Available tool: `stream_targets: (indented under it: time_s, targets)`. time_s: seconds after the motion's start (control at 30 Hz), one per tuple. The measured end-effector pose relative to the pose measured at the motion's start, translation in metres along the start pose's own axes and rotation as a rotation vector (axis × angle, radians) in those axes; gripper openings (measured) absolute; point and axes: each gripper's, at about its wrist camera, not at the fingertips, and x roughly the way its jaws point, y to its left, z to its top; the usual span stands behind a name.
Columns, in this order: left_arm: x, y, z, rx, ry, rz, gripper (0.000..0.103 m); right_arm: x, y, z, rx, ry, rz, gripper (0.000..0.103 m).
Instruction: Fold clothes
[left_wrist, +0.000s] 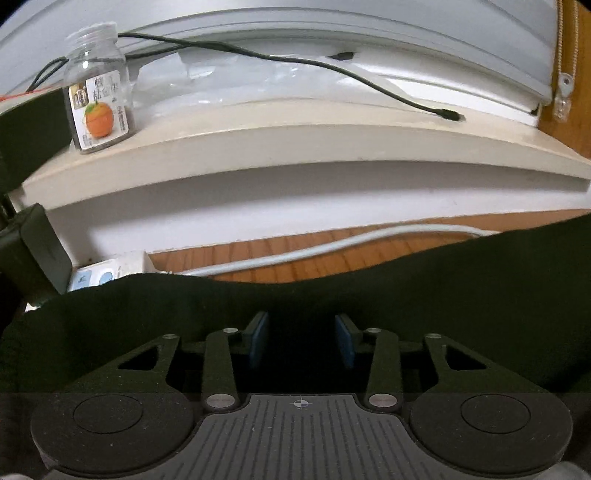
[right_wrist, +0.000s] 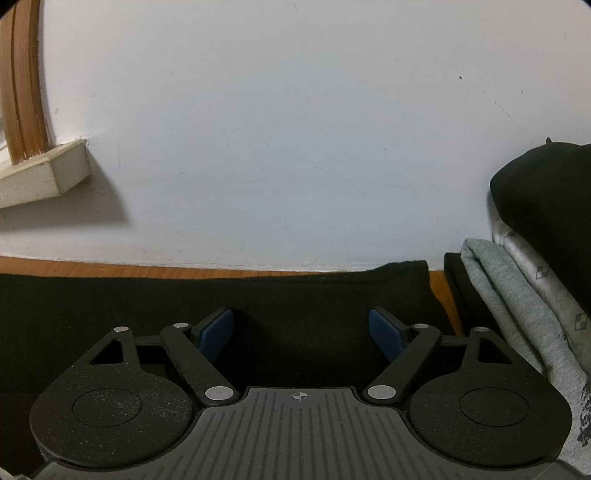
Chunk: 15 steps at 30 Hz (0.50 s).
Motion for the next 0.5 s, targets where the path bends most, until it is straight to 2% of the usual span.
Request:
stream_targets:
  time_s: [0.1, 0.27, 0.33, 0.4, 0.43, 0.47, 0.5]
  targets:
    - [-0.005, 0.005, 0.003, -0.025, -0.037, 0.01, 0.044, 0.023, 0.007, 0.024, 0.001, 0.001, 0.0, 0.08]
    - [0.009, 0.013, 0.013, -0.051, 0.002, -0.014, 0.046, -0.009, -0.016, -0.005, 0.003, 0.001, 0.002, 0.081]
    - [0.015, 0.012, 0.012, -0.038, 0.026, -0.02, 0.045, -0.019, -0.028, -0.015, 0.004, 0.002, -0.001, 0.081]
    - [0.016, 0.009, 0.01, -0.015, 0.016, -0.016, 0.044, -0.032, -0.037, -0.027, 0.002, 0.002, -0.004, 0.081]
    - [0.016, 0.008, 0.01, -0.002, 0.01, -0.001, 0.04, -0.039, -0.043, -0.033, 0.003, 0.003, -0.004, 0.081]
    - [0.017, 0.007, 0.009, 0.013, 0.003, 0.022, 0.03, -0.046, -0.048, -0.039, 0.005, 0.003, -0.004, 0.081]
    - [0.018, 0.006, 0.01, 0.032, -0.005, 0.044, 0.029, -0.029, -0.046, -0.02, 0.006, 0.004, -0.004, 0.081]
